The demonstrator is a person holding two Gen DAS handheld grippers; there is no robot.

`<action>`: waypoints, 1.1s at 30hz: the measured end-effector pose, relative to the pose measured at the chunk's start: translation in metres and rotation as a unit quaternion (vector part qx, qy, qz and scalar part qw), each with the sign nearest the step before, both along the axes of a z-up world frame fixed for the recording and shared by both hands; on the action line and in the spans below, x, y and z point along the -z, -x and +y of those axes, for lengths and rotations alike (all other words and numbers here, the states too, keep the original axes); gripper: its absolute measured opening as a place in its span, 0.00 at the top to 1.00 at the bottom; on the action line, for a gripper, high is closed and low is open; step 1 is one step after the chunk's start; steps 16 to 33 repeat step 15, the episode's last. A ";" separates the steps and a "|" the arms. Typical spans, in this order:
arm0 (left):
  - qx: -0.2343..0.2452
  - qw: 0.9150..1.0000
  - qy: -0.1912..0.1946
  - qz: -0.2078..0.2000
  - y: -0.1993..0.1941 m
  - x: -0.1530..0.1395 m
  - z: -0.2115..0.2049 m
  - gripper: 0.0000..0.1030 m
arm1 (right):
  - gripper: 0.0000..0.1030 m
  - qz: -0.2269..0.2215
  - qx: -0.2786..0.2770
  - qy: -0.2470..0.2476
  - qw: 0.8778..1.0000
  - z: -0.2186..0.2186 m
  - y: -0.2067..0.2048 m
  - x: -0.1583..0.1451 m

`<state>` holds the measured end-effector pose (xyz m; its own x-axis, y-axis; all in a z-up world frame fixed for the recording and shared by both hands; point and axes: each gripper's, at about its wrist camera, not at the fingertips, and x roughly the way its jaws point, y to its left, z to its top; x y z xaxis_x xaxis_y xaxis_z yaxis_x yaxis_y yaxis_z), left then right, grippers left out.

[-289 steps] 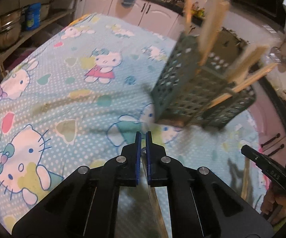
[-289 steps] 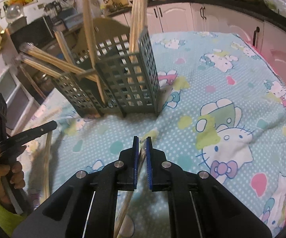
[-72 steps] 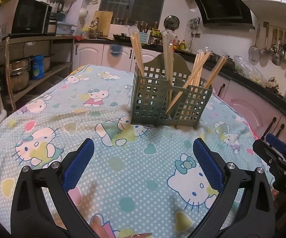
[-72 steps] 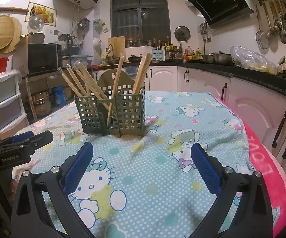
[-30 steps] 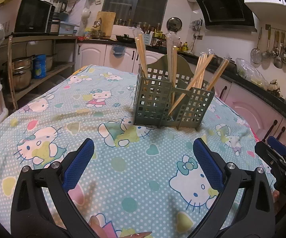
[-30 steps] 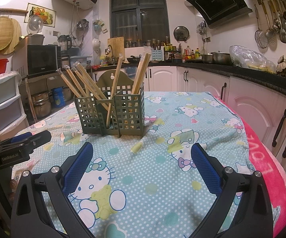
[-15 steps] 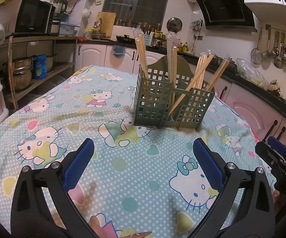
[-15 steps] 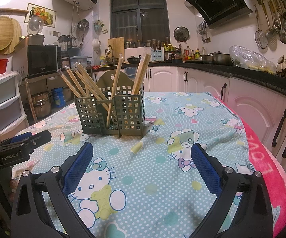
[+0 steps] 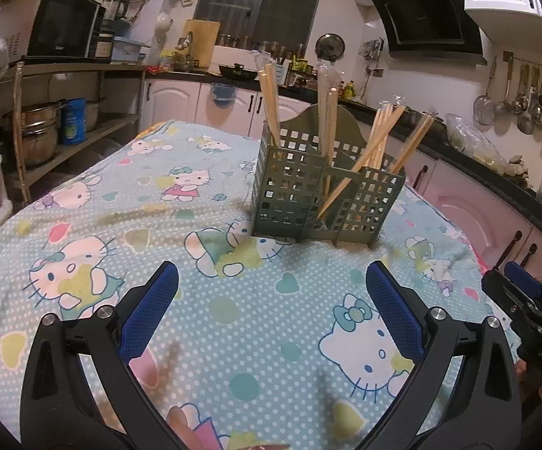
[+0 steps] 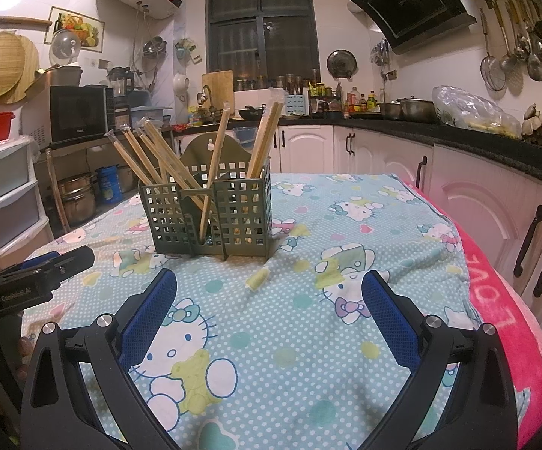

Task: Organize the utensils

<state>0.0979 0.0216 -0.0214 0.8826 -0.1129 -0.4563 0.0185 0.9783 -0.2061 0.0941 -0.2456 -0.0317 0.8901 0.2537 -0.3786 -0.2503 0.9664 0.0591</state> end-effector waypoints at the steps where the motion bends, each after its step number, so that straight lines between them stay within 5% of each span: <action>1: -0.003 1.000 -0.002 0.003 0.000 0.000 -0.001 0.11 | 0.07 0.002 0.001 0.000 1.000 0.000 -0.001 -0.001; 5: -0.015 0.999 0.017 0.023 -0.003 0.001 0.007 0.11 | 0.07 0.026 0.004 -0.011 1.000 -0.005 -0.007 -0.002; 8: -0.047 0.996 0.007 0.071 -0.021 0.002 0.032 0.11 | 0.06 0.096 0.031 -0.003 0.995 -0.023 -0.037 0.002; 12: -0.109 0.984 -0.043 0.136 -0.063 0.013 0.082 0.11 | 0.06 0.174 0.109 0.024 0.978 -0.068 -0.089 0.014; 15: -0.146 0.975 -0.043 0.161 -0.091 0.024 0.118 0.11 | 0.06 0.215 0.172 0.066 0.959 -0.101 -0.130 0.030; 33: -0.146 0.975 -0.043 0.161 -0.091 0.024 0.118 0.11 | 0.06 0.215 0.172 0.066 0.959 -0.101 -0.130 0.030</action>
